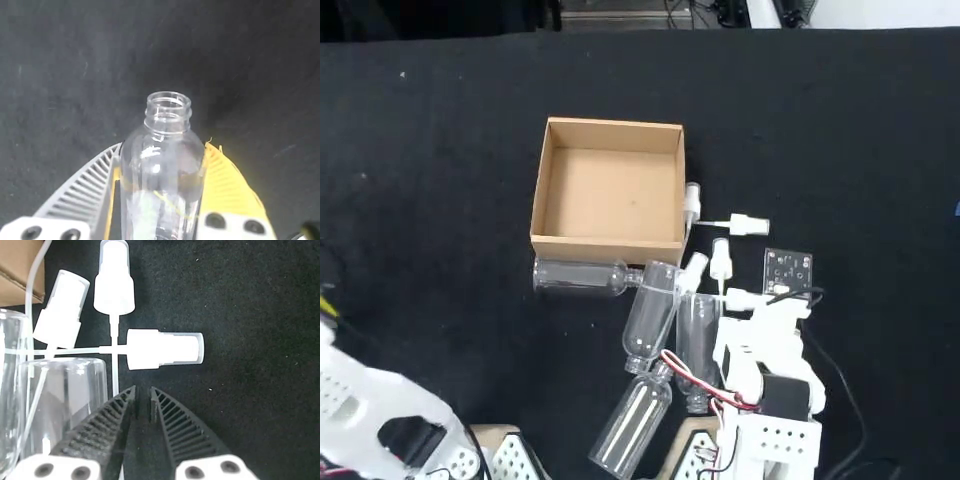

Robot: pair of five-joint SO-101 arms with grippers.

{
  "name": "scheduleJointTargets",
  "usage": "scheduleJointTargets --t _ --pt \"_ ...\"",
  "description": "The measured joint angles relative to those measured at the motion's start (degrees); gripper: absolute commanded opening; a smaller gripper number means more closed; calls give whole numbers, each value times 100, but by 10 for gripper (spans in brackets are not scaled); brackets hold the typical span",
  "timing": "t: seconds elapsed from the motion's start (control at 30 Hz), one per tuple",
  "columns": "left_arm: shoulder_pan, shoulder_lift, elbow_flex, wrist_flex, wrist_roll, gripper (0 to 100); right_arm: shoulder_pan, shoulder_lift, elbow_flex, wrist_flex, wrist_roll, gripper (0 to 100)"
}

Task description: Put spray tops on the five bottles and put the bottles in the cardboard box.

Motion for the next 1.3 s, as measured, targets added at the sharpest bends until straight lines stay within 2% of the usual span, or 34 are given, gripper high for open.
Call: scheduleJointTargets --t 0.3,0.47,0.6,0.7,0.97,1.03,1.17,1.3 --pt "-255 1134 -580 53 -1196 223 0 0 0 0 0 18" --pt "-255 1160 -756 62 -1890 311 0 0 0 0 0 18" --pt "-255 1178 -756 18 -2224 306 -26 0 0 0 62 18" --pt "-255 1178 -756 18 -2277 306 -26 0 0 0 563 18" --pt "-246 1178 -756 18 -2488 305 -35 0 0 0 2514 19" --pt "-237 1178 -756 18 -2488 287 -35 0 0 -264 2734 19" --pt "-220 1178 -756 18 -2488 169 -35 0 0 -809 2831 20" --pt "-211 1178 -756 26 -2505 75 -35 0 -396 -932 2892 20"
